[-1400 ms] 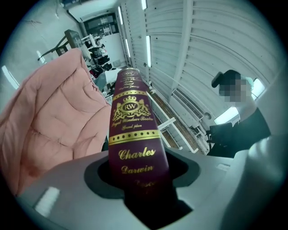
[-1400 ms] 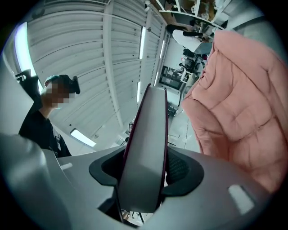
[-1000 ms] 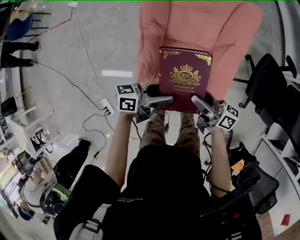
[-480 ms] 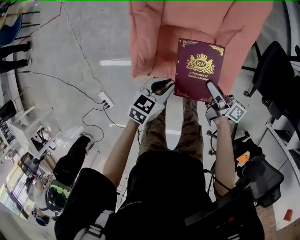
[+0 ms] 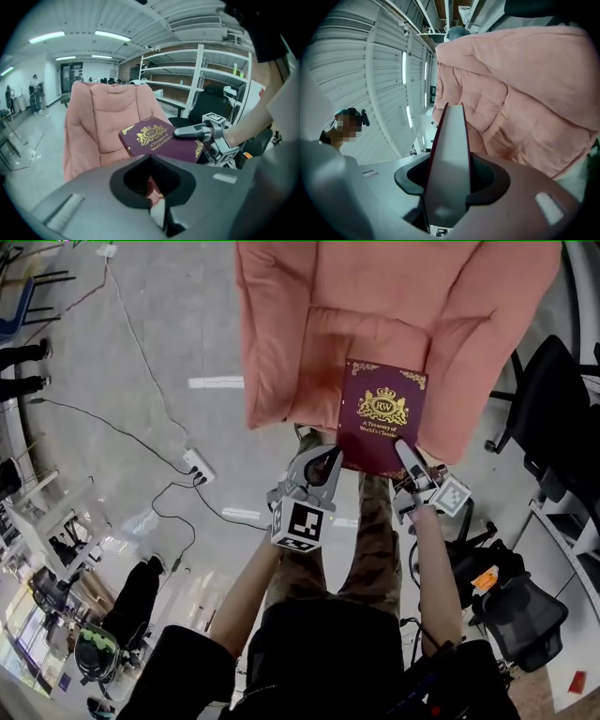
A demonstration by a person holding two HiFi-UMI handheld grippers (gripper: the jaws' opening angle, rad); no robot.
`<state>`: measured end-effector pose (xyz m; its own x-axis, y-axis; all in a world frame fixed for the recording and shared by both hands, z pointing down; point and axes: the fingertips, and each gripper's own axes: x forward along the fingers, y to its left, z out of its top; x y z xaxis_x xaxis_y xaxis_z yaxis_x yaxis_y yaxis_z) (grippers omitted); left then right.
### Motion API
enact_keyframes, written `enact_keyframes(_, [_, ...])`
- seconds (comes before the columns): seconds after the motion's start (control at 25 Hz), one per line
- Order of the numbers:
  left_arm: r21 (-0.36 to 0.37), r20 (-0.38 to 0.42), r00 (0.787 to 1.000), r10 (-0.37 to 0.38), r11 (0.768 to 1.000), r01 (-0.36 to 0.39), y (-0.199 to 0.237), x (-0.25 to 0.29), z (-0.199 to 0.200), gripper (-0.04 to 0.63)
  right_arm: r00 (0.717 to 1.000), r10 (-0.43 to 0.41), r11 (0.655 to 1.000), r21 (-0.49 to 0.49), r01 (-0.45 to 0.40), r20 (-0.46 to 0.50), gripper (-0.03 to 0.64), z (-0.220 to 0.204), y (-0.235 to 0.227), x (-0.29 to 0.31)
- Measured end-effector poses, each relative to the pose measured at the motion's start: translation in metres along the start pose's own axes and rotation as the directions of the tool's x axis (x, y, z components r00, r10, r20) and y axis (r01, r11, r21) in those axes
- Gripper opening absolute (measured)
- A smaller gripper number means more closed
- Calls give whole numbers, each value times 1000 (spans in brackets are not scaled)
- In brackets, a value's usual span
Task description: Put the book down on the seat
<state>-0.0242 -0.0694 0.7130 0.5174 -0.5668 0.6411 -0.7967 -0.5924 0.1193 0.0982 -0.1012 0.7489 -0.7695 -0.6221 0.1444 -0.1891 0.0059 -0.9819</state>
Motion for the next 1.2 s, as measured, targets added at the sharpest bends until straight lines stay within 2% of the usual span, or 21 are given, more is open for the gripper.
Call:
enact_keyframes(0.08, [11,1,1000,-4,1000,4,1,5,-12,-3,1000,-13,1000,5,13,-6,232,-8,-17,3])
enact_keyframes(0.32, [-58,8,1000,25,998,-24,9,16,-44,-3,999,-23,998,61,21,26,232,-19,-60,18])
enact_keyframes(0.48, [-91,16,999,45,995,-44,10,22,-56,-3,999,-26,998,64,24,38,232,-18,-82,33])
enact_keyframes(0.76, [-91,26,999,37,995,-35,16,29,-62,-3,998,-69,994,86,69,2,232,-28,-107,47])
enact_keyframes(0.88, [-61,22,999,43,997,-41,22,27,-61,-3,996,-80,991,104,83,-27,232,-25,-120,57])
enact_keyframes(1.0, [-67,16,999,46,997,-45,26,24,-68,-3,995,-80,994,77,84,-52,232,-14,-126,70])
enact_keyframes(1.2, [-51,-7,998,62,997,-62,29,21,-80,-3,996,-85,995,49,86,-12,233,23,-138,91])
